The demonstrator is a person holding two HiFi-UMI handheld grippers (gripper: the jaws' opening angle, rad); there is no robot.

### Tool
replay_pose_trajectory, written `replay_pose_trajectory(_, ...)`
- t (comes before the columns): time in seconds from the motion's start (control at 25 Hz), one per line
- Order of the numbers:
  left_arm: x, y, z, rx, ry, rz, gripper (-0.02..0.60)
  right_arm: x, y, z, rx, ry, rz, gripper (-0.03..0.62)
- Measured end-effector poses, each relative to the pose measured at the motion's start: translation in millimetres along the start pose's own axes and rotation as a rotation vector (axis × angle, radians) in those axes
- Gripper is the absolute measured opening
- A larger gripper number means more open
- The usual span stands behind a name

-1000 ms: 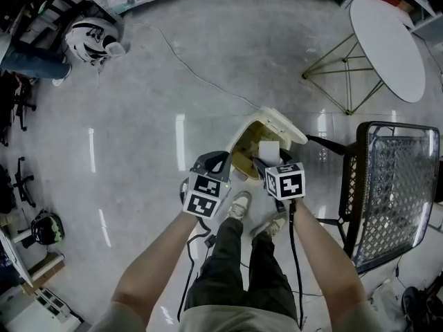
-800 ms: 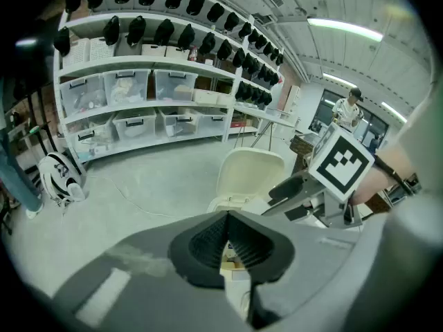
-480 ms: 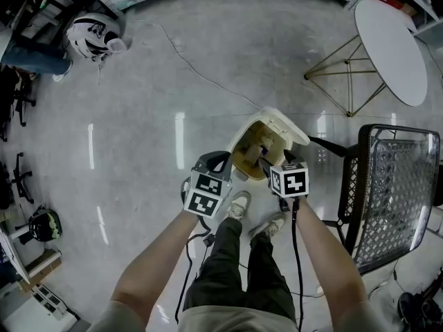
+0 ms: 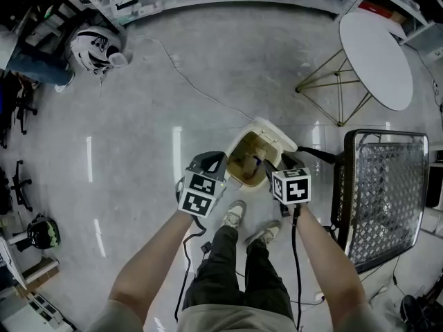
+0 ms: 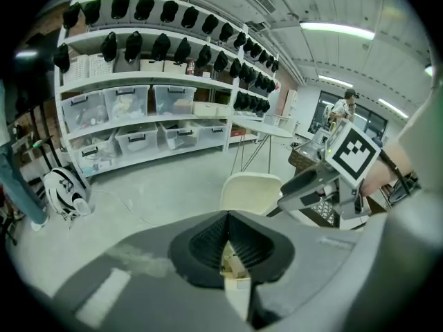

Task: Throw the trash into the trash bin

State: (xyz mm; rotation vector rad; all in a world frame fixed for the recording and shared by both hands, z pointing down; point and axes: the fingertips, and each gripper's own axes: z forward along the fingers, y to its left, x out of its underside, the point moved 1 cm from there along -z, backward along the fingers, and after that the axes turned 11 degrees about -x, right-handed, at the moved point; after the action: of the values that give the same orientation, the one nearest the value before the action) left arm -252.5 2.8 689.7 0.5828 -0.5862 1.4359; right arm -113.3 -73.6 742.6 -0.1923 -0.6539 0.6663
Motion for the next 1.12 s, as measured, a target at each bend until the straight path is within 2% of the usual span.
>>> replay_pose_trajectory(0.24,-49.4,2.2,-31.3,-0.007,-0.060,-0.003,0.002,-38.5,20.7,-56.3,-0.027,-0.098,-0.027,0.209)
replay_pose_trajectory(0.4,-88.3,-6.9,-62.0,-0.005,-0.125,0.013,0.002,-62.6,31.8,-108.6,-0.038,-0.200,-0.022,0.169)
replay_pose_trajectory(0.68,-157.8,-29.2,-124.8,-0.001,-0.222,0.115,0.002,-103.1,56.1,-215.8,-0.036,-0.391,-0.027,0.129)
replay_pose_trajectory(0.84,-206.5,-51.9,-164.5,0.030,-0.304,0.150,0.002,-125.3,70.3,-284.9,-0.025,-0.500,-0.039,0.106)
replay_pose_trajectory(1.0,-240.5,-70.0,-195.2,0.028,-0.382,0.231,0.002,-139.6,84.4,-341.4,-0.006,-0.610,-0.044,0.098)
replay_pose_trajectory(1.12,-264.3,-88.9,-223.5,0.039,-0.446,0.261,0.002,-145.6,95.5,-383.5,0.013,-0.683,-0.064,0.092)
